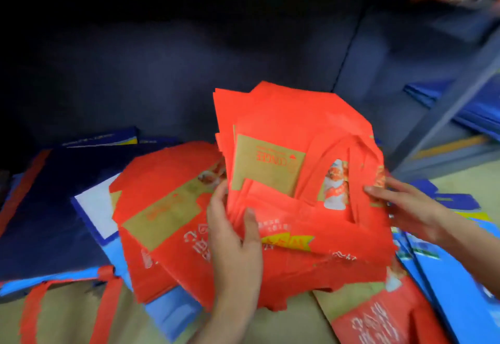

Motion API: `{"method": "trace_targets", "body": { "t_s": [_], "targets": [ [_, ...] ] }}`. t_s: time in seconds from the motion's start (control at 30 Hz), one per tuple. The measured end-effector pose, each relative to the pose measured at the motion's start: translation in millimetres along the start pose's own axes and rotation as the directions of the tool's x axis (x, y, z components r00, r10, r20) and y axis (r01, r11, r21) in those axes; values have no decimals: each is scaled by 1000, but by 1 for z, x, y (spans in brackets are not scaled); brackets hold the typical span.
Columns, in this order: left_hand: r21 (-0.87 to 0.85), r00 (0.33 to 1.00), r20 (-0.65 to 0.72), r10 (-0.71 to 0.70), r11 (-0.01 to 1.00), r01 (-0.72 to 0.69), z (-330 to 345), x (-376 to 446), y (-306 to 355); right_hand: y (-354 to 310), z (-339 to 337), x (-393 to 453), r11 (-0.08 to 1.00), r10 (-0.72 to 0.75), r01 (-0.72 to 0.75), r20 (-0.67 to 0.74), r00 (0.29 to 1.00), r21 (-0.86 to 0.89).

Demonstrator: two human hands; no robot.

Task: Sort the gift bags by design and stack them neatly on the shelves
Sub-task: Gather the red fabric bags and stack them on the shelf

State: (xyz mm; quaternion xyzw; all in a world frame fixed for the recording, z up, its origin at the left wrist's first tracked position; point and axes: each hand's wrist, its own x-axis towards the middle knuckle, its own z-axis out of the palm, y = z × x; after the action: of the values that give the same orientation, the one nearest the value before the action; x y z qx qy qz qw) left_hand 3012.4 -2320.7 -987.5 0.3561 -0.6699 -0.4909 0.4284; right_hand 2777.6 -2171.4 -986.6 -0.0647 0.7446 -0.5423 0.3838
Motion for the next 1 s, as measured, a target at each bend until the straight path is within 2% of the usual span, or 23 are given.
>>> {"method": "trace_targets", "body": {
  "t_s": [0.1, 0.17, 0.27, 0.33, 0.37, 0.4, 0.47, 0.5, 0.53, 0.6, 0.67, 0.73, 0.8, 0.9, 0.97, 1.0],
  "targets": [
    [-3, 981, 192, -35, 999, 37, 52, -16, -2, 18, -61, -32, 998, 59, -61, -157, 986, -4],
    [40, 923, 355, -150, 989, 146, 91, -29, -14, 36, -101, -53, 992, 127, -129, -329, 936, 17],
    [144, 760, 584, -284, 958, 247, 142, -58, -39, 70, -150, -84, 960, 211, -276, -539, 816, -42],
    [229, 642, 668, -376, 925, 304, 162, -77, -52, 99, -173, -95, 911, 236, -390, -605, 760, -133],
    [272, 575, 698, -427, 900, 340, 170, -85, -60, 110, -178, -98, 867, 249, -456, -616, 747, -202],
    [317, 501, 722, -478, 871, 375, 176, -93, -68, 124, -184, -97, 779, 256, -540, -624, 738, -319],
    [434, 356, 734, -578, 803, 408, 186, -105, -84, 143, -191, -94, 532, 249, -646, -627, 738, -548],
    [480, 312, 727, -612, 778, 406, 191, -109, -92, 145, -192, -91, 485, 221, -632, -615, 757, -604],
    [502, 292, 717, -633, 759, 414, 198, -111, -98, 145, -193, -85, 489, 191, -594, -586, 787, -638],
    [553, 303, 692, -656, 750, 363, 211, -110, -110, 133, -183, -69, 487, 119, -470, -477, 871, -736],
    [591, 378, 676, -633, 772, 236, 220, -101, -112, 127, -172, -40, 452, 58, -333, -346, 936, -827],
    [593, 436, 660, -611, 781, 196, 226, -91, -114, 126, -159, -10, 386, 9, -195, -207, 978, -902],
    [612, 456, 641, -617, 770, 180, 231, -87, -119, 132, -150, 20, 261, 63, -142, -130, 990, -955],
    [626, 465, 618, -634, 755, 197, 239, -87, -127, 141, -150, 48, 39, 204, -147, -136, 970, -988],
    [639, 479, 601, -640, 745, 193, 247, -88, -130, 149, -157, 56, -49, 221, -142, -150, 964, -989],
    [649, 484, 588, -648, 735, 195, 251, -88, -133, 154, -160, 57, -96, 184, -123, -139, 973, -988]
  ]
}}
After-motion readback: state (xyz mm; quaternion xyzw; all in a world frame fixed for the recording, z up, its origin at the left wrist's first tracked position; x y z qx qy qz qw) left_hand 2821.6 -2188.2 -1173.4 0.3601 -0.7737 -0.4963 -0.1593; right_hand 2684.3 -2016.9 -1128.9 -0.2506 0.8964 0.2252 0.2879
